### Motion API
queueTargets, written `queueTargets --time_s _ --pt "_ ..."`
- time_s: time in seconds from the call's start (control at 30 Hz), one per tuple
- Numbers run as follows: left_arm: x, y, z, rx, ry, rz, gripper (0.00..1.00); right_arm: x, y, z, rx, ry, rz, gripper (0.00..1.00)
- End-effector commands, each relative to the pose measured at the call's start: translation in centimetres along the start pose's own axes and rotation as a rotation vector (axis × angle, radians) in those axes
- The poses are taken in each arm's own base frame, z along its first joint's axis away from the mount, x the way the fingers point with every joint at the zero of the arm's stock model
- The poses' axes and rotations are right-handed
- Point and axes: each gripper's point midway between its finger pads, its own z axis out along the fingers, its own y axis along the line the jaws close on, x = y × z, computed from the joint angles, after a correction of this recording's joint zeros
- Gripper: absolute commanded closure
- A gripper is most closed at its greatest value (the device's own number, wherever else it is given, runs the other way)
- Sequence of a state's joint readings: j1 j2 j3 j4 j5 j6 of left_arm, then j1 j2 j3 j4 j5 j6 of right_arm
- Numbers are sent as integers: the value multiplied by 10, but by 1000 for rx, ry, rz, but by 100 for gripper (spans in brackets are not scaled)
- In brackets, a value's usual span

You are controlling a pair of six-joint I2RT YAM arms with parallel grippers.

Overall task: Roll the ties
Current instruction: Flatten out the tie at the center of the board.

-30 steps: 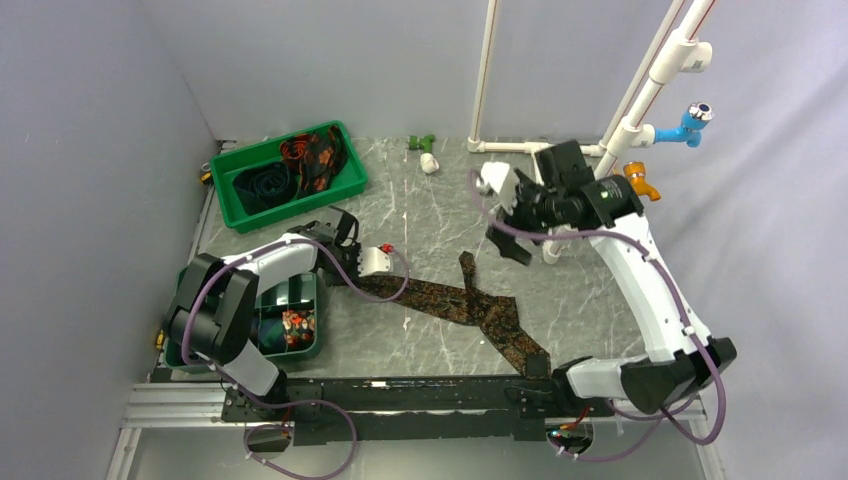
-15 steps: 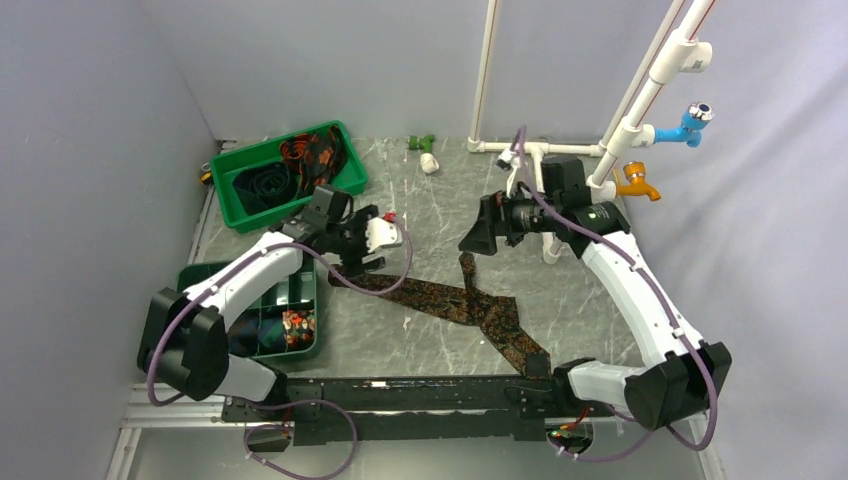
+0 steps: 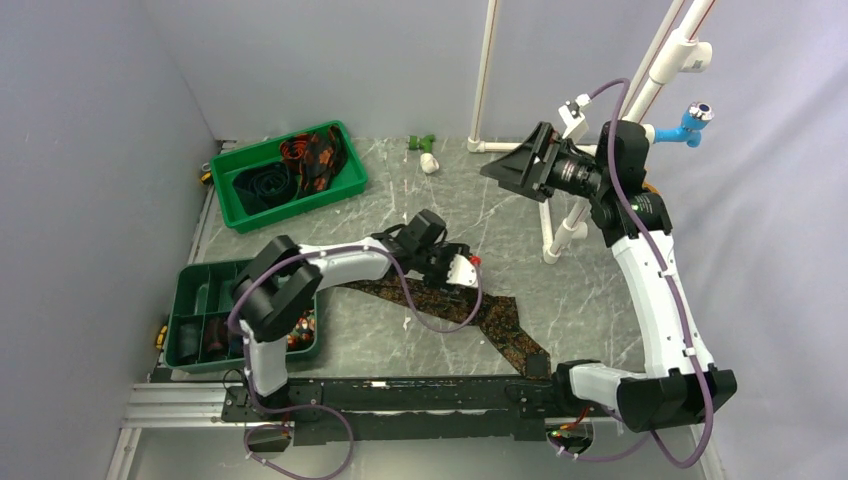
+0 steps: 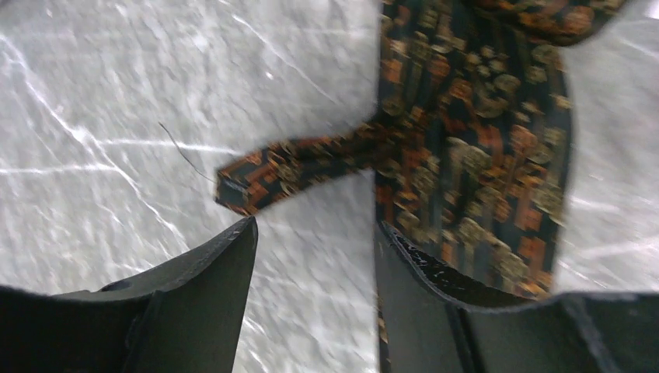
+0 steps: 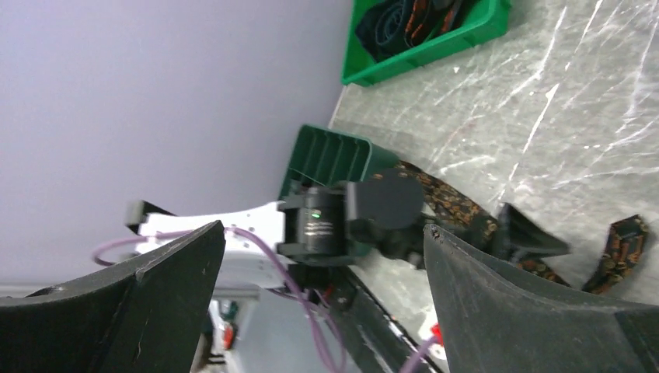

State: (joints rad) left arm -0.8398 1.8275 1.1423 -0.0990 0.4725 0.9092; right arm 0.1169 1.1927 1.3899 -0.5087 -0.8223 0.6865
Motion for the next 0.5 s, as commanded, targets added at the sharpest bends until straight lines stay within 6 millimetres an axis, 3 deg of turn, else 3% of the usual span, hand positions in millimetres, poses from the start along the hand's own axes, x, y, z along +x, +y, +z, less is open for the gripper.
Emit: queueTargets --time_s 0.0,0.17,0.27,0.4,0.47 --pt "-26 48 19 -81 -61 160 40 -24 13 0 -30 -43 246 0" --pt "-6 52 39 -48 11 159 38 -39 14 4 -56 -49 401 0" --pt "13 44 50 -11 63 163 38 -46 16 5 -75 -55 427 0" --pt "18 33 58 57 102 191 39 -51 20 4 -88 -77 408 0" --pt "26 17 60 158 135 165 39 -51 21 4 -94 -72 411 0"
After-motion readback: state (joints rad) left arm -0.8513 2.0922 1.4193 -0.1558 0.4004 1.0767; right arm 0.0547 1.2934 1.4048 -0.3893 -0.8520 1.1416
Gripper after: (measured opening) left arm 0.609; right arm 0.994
